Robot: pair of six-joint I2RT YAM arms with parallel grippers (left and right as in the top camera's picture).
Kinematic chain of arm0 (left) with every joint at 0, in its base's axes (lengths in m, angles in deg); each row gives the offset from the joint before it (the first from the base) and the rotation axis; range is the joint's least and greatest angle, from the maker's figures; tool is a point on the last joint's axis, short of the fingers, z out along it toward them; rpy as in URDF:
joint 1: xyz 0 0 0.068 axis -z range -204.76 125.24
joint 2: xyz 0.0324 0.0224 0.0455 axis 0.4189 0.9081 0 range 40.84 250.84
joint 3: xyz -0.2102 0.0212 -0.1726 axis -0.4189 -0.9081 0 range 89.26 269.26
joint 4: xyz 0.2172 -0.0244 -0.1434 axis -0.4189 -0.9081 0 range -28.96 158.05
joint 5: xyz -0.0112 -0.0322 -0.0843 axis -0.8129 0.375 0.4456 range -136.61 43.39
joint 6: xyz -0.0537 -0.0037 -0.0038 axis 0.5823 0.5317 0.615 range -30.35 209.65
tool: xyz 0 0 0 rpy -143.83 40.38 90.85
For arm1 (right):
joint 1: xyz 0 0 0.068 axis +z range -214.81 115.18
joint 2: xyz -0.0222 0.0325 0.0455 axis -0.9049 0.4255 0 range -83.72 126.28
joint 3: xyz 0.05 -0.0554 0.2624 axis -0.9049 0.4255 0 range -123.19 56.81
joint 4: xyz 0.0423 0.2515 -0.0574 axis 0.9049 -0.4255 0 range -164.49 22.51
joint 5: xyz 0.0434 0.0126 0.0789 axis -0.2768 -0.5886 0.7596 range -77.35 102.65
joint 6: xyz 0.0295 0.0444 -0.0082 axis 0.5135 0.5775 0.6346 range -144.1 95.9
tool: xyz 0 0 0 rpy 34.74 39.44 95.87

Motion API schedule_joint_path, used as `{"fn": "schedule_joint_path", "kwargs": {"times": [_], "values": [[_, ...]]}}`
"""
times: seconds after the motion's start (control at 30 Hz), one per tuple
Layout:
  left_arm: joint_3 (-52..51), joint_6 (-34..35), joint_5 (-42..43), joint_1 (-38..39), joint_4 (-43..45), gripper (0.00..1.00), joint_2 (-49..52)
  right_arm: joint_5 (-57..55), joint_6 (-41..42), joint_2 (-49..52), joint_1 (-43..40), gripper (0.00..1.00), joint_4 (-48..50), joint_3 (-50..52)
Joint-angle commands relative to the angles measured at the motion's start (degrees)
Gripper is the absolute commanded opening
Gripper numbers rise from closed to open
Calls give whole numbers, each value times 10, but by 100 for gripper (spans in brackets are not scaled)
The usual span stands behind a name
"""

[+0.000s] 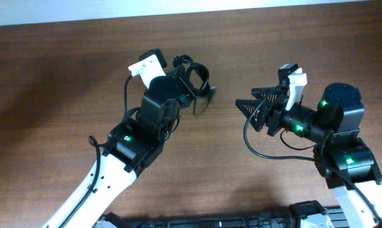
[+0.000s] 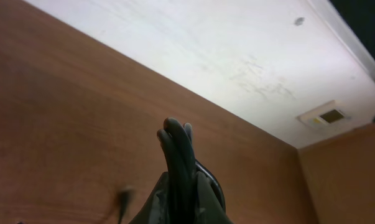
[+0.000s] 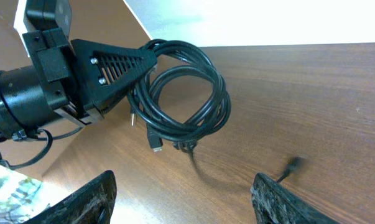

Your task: Untangle cables

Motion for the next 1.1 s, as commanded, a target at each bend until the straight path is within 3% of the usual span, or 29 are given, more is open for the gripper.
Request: {"fn": "schedule_joint_path", "kwargs": {"times": [0.0,0.17,0.47,0.63,0.8,1.07], "values": [[8,-56,68,-3,33,0,-6,-3,-3,-4,-1,70,1,-4],[8,-211,174,-3,91,0,-6,-3,61,-4,-1,70,18,-4],[8,-258,263,-3,133,0,-6,-3,74,-2,-1,69,28,-4],[8,-263,268,-3,150,0,-6,-8,74,12,-1,69,28,-4],[8,-295,316,-3,150,0,-6,-14,74,29,-1,52,26,-4],[8,-359,419,-3,165,0,-6,-16,74,33,-1,46,28,-4]]}}
